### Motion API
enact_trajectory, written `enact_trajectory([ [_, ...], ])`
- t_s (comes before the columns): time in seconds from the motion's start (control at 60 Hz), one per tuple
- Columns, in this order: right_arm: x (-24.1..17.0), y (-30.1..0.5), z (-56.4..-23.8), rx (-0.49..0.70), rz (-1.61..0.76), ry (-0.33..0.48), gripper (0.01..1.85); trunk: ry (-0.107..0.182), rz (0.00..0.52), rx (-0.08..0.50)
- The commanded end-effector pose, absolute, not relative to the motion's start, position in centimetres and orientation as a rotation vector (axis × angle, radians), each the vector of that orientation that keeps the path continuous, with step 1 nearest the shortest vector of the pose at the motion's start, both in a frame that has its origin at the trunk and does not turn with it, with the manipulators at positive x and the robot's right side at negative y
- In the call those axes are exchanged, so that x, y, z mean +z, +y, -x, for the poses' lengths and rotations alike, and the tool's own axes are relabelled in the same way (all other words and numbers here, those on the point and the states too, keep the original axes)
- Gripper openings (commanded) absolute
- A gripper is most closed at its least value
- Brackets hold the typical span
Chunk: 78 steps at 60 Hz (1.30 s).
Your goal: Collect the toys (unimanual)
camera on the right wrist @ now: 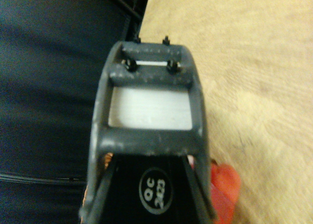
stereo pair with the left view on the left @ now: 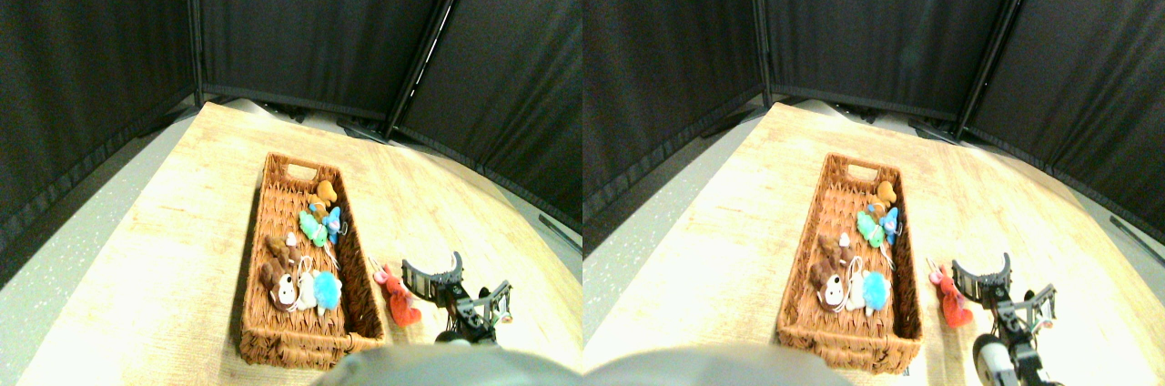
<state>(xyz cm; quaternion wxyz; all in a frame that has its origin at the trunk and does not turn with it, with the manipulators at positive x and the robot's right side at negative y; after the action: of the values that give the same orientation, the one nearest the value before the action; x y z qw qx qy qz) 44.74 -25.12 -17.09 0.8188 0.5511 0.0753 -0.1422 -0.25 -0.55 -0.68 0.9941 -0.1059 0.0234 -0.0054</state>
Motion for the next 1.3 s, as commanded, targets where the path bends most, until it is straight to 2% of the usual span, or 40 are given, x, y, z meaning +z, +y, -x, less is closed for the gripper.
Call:
enact_trajectory([
  [0.017,-16.8,-24.6,-44.4,-0.264,-1.261,0.114,0.87,0.058,0.230,-0.008],
  [0.15,-17.5,-24.3,-43.8,-0.267,-1.276,0.155,0.87,0.062,0.232,-0.009],
  [0.317,-17.6,-23.6,-43.5,-0.256,-1.314,0.250,0.93,0.065,0.243,-0.005],
  [0.483,-18.3,-23.4,-44.1,-0.283,-1.309,0.285,0.98,0.069,0.255,0.006],
  [0.633,-20.4,-23.5,-44.7,-0.348,-1.330,0.313,0.91,0.073,0.259,0.012],
  [0.75,-21.2,-23.8,-44.8,-0.368,-1.333,0.313,0.85,0.076,0.262,0.015],
  [0.867,-22.0,-24.0,-45.2,-0.399,-1.337,0.321,0.90,0.078,0.260,0.015],
  [0.983,-22.5,-24.2,-45.3,-0.419,-1.333,0.326,0.82,0.082,0.258,0.014],
  [1.167,-22.8,-24.4,-45.4,-0.432,-1.345,0.342,0.83,0.084,0.256,0.013],
  [1.3,-22.9,-24.2,-45.7,-0.452,-1.361,0.329,0.68,0.086,0.255,0.013],
])
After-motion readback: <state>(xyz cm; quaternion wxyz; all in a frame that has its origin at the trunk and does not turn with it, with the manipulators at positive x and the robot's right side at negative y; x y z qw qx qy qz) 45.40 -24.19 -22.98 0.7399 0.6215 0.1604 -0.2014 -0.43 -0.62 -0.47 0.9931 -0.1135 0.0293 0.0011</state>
